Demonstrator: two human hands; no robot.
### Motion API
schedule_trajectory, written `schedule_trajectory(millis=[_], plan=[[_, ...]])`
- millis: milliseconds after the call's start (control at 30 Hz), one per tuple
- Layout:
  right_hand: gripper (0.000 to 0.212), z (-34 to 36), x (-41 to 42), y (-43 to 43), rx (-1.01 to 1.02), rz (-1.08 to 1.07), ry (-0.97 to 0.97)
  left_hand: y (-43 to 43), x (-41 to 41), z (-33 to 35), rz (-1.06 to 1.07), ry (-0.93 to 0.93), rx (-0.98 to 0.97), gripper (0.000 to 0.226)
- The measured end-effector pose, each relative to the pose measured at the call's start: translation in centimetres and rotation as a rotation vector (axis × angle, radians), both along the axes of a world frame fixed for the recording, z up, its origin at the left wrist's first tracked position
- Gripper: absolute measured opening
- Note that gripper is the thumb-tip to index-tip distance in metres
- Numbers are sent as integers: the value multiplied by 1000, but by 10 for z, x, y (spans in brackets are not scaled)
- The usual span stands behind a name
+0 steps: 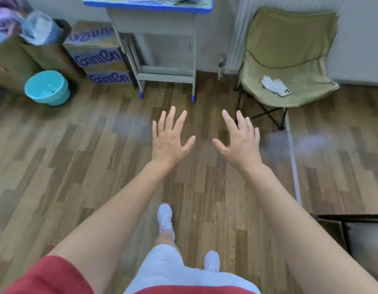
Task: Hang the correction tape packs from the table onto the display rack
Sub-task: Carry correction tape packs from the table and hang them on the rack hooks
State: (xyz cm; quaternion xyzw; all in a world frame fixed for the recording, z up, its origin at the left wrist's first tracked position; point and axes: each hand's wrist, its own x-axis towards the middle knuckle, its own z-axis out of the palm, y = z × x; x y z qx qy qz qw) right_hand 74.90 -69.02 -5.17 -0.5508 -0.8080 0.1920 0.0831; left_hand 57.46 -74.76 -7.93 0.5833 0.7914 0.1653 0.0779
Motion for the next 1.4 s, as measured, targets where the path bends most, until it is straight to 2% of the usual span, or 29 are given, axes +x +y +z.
schedule_trajectory(millis=[300,567,1067,1400], plan=[[71,14,-171,149,61,-14,50,135,-174,23,84,4,42,68],[71,32,-280,278,107,-41,84,262,-287,40,93,-11,59,67],[70,46,-397,564,85,-30,71,549,-402,42,121,-114,64,71],[72,21,-461,704,39,-168,15,713,-473,31,-23,-188,40,71]])
